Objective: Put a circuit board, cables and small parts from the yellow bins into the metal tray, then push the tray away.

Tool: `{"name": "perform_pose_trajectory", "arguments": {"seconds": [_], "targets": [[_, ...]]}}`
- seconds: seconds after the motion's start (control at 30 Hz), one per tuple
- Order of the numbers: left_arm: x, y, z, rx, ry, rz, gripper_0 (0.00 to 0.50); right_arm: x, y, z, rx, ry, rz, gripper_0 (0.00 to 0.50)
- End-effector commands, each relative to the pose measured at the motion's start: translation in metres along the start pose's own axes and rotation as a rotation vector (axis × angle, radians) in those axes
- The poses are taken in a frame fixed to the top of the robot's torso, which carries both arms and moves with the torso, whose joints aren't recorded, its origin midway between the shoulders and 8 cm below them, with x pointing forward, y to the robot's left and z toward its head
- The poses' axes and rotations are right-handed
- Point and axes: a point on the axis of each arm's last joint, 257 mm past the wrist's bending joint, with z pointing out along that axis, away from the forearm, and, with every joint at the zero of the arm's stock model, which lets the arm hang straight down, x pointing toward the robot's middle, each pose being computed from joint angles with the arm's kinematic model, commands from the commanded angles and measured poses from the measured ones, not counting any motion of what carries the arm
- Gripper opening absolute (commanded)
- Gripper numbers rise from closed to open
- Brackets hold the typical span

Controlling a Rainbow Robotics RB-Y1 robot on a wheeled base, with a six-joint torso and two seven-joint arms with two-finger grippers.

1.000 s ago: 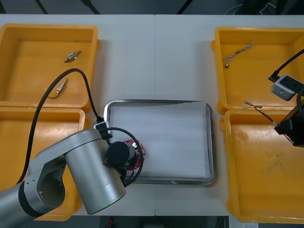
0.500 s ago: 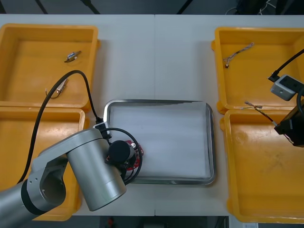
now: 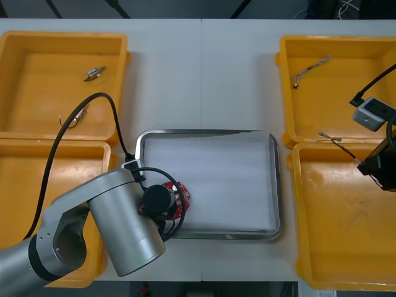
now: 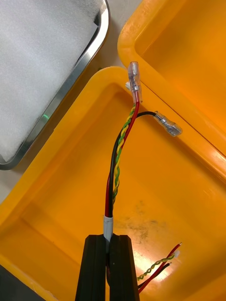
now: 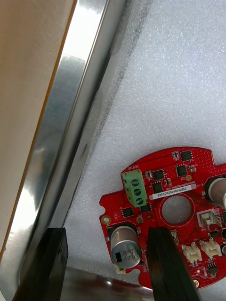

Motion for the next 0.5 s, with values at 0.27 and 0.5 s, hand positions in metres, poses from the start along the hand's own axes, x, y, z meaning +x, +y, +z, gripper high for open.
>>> {"name": "perform_pose_trajectory", "arguments": {"seconds": [0.27,0.5], "targets": [[-0.020,-0.018,-0.048,0.087,0.000,-0.043,0.495,-0.013,0.010,-0.004,-0.004,-0.028,-0.034,0.000],[-0.032,-0.008,-0.082,0.100,0.030,-0.026,0.495,-0.013,0.010,-0.004,-0.004,-0.028,-0.034,0.000]]}}
